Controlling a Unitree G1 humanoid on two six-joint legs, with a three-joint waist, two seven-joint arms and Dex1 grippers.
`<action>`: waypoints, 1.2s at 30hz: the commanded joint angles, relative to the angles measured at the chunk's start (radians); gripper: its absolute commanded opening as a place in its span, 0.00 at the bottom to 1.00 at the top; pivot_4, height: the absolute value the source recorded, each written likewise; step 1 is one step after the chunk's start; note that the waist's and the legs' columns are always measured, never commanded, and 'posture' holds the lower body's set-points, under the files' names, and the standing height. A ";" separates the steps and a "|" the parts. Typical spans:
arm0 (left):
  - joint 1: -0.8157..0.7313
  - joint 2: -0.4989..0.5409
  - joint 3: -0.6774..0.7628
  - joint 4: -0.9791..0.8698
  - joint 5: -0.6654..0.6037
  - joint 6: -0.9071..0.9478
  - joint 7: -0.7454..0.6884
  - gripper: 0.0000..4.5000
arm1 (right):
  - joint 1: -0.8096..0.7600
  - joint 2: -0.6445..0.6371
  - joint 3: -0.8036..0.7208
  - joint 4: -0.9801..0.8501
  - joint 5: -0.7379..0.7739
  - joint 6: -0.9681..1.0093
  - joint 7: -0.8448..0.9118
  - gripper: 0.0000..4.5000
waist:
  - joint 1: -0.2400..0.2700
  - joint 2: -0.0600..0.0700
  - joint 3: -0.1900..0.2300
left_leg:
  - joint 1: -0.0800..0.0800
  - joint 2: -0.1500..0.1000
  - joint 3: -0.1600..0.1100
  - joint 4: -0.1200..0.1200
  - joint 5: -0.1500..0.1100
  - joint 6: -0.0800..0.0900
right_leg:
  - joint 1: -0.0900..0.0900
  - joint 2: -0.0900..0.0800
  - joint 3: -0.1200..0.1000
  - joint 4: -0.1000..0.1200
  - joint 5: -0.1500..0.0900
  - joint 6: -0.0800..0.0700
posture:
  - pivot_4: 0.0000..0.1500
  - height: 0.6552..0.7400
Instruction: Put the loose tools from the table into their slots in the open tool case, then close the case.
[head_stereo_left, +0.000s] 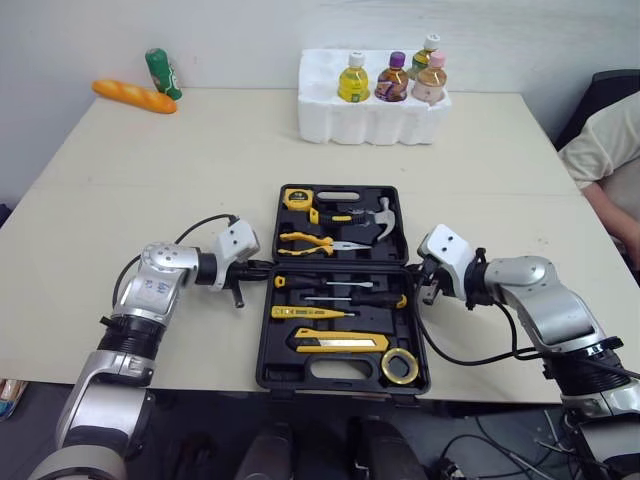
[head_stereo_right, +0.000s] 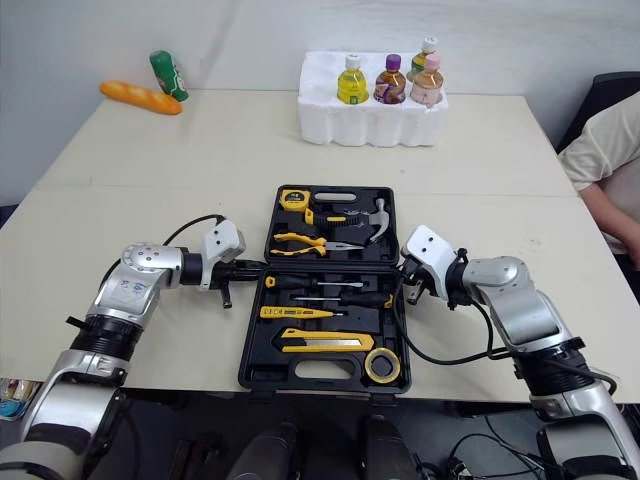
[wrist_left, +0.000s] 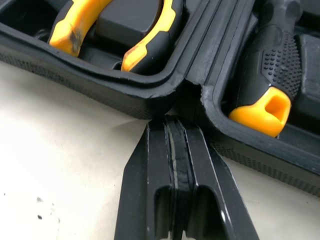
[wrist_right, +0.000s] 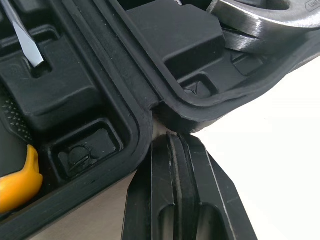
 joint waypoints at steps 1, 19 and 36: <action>-0.010 0.010 -0.018 0.037 0.047 -0.023 0.043 0.01 | 0.024 -0.022 0.006 -0.058 -0.044 -0.036 -0.011 0.00 | 0.000 0.000 0.000 | 0.000 0.000 0.000 0.000 0.000 0.000 | 0.000 0.000 0.000 0.000 0.000 0.000 | 1.00 0.96; -0.156 0.098 0.244 -0.222 -0.289 0.993 0.245 0.99 | -0.176 0.129 -0.338 -0.177 0.294 0.645 -0.215 1.00 | -0.033 0.000 0.000 | 0.001 0.002 -0.001 -0.002 0.002 -0.002 | -0.002 0.002 0.001 0.008 0.001 -0.001 | 1.00 0.96; -0.240 -0.053 0.261 -0.037 -0.262 0.980 0.485 0.99 | -0.394 0.318 -0.228 0.152 0.184 0.642 -0.456 1.00 | -0.035 0.000 0.000 | -0.001 0.001 0.001 -0.003 0.003 -0.005 | -0.005 0.002 0.003 0.008 0.001 -0.001 | 1.00 0.96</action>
